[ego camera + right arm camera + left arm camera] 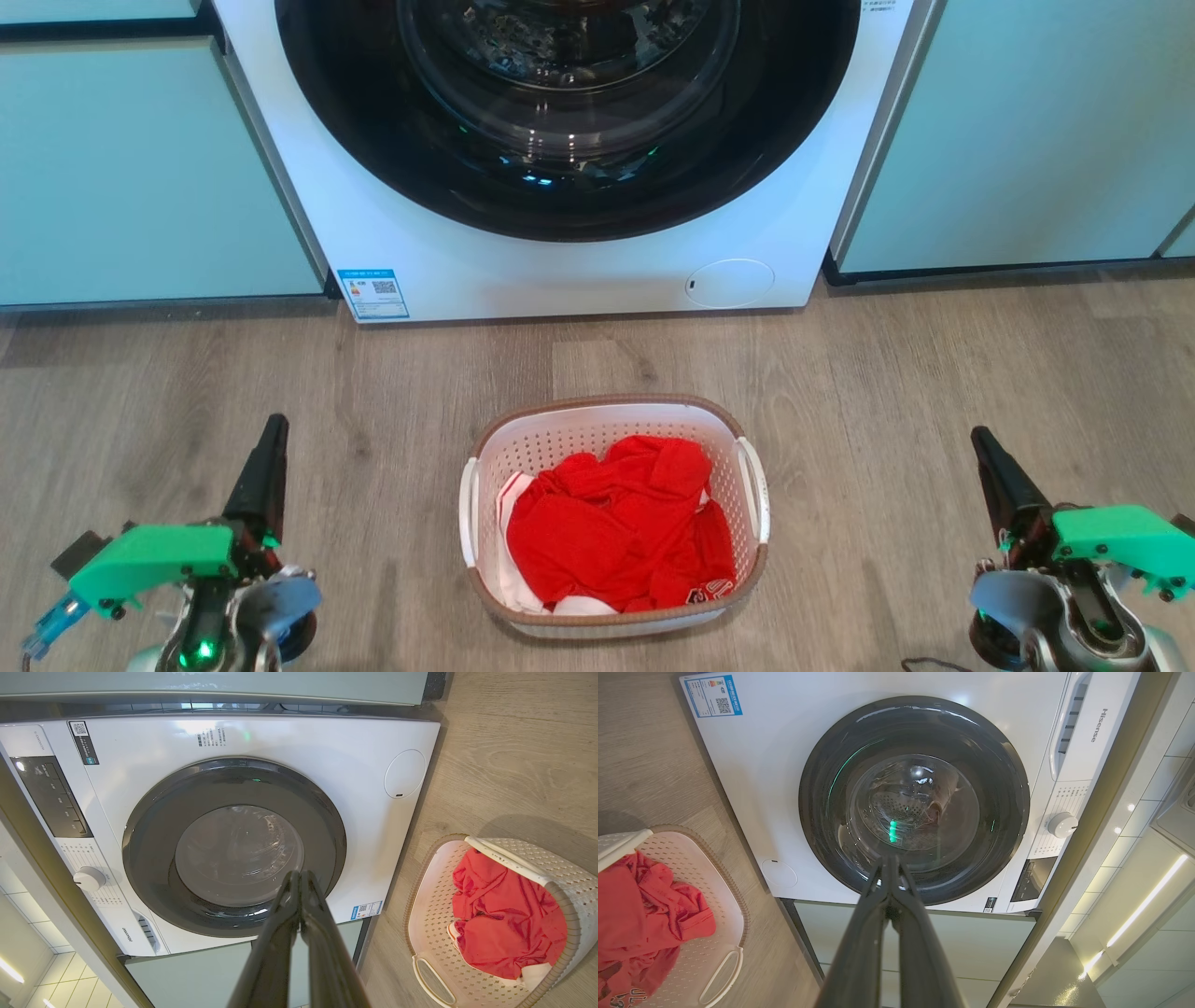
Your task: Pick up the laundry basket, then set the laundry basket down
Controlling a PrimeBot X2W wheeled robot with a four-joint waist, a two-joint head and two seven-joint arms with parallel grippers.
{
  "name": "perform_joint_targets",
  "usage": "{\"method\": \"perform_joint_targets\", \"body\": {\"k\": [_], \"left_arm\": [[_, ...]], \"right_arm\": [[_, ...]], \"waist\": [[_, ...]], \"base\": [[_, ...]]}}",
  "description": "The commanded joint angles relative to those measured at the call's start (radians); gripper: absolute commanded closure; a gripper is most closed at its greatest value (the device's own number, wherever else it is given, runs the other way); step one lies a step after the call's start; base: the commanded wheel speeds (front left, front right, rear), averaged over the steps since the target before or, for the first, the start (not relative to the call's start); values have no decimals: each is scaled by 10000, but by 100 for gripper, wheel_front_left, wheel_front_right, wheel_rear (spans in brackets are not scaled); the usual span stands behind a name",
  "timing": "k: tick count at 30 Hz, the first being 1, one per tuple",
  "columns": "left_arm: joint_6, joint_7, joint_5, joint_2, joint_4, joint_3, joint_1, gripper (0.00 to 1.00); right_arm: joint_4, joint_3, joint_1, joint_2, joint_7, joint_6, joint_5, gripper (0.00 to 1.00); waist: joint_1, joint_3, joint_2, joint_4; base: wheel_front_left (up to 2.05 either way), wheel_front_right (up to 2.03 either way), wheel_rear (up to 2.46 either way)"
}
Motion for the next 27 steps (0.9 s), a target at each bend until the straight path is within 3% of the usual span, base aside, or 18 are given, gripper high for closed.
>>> {"method": "perform_joint_targets", "body": {"k": [1, 27], "left_arm": [[-67, 52, 80, 99, -298, 415, -507, 100], [-67, 111, 141, 47, -295, 488, -513, 100]], "right_arm": [[-350, 190, -464, -157, 82, 71, -17, 100], [-347, 150, -467, -129, 114, 71, -50, 100]], "waist": [[0, 0, 0, 0], [0, 0, 0, 0]], "base": [[0, 0, 0], [0, 0, 0]]}}
